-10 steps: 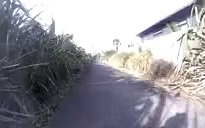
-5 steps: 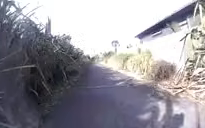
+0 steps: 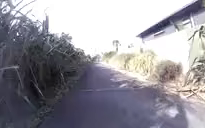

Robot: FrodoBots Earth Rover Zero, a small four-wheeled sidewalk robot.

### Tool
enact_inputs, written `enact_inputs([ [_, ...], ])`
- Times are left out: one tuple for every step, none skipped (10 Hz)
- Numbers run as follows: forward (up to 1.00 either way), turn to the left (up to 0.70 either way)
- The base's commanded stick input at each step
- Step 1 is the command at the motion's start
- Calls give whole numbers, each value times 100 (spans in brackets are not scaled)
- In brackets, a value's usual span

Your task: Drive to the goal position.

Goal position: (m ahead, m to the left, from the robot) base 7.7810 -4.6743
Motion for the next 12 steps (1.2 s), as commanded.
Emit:
enact_inputs([
  [45,0],
  [45,0],
  [45,0],
  [45,0],
  [45,0],
  [45,0],
  [45,0],
  [45,0],
  [45,0],
  [45,0],
  [45,0],
  [45,0],
])
